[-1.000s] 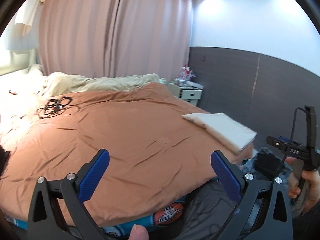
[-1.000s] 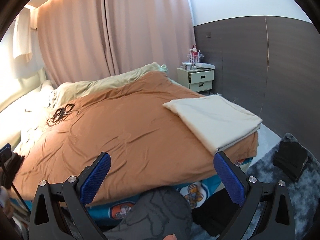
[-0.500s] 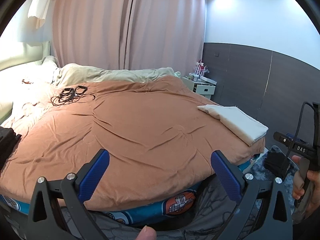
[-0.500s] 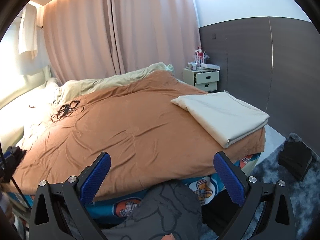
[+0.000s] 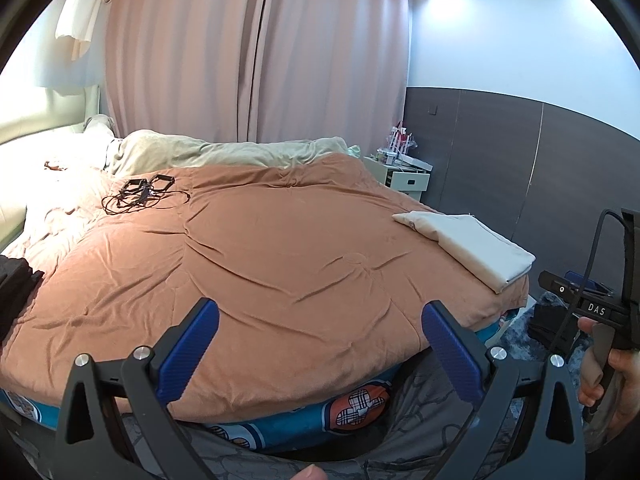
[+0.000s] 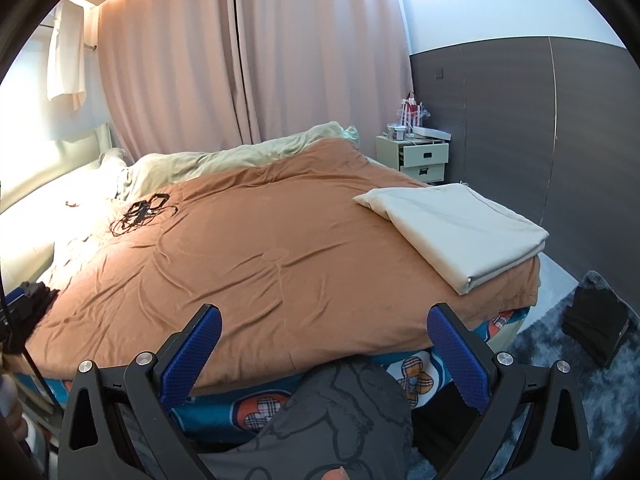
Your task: Fold large clothes
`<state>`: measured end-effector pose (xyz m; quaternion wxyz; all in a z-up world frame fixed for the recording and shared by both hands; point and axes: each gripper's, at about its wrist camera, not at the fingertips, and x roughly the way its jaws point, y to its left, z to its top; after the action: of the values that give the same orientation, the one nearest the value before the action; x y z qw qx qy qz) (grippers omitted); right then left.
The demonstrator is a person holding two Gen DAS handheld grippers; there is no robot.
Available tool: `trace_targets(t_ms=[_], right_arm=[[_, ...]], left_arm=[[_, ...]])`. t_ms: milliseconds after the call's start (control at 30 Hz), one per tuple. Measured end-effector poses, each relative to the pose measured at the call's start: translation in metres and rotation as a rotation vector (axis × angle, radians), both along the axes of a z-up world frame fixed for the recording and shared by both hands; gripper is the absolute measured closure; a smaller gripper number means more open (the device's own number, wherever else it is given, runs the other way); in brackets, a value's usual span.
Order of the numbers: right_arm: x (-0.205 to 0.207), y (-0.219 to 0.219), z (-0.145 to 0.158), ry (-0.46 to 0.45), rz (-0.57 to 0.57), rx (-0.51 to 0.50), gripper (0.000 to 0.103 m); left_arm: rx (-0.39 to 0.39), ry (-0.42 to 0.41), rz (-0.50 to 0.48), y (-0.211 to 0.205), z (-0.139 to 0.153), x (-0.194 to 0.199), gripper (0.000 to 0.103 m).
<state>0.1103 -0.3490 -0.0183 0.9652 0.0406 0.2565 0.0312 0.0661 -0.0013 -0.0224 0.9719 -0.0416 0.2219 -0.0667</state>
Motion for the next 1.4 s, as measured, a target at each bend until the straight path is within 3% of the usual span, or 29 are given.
trace_targets(t_ms=[1400], right_arm=[[-0.004, -0.005, 0.001, 0.001, -0.010, 0.015, 0.000]], left_arm=[[-0.005, -0.035, 0.009, -0.007, 0.007, -0.016, 0.000]])
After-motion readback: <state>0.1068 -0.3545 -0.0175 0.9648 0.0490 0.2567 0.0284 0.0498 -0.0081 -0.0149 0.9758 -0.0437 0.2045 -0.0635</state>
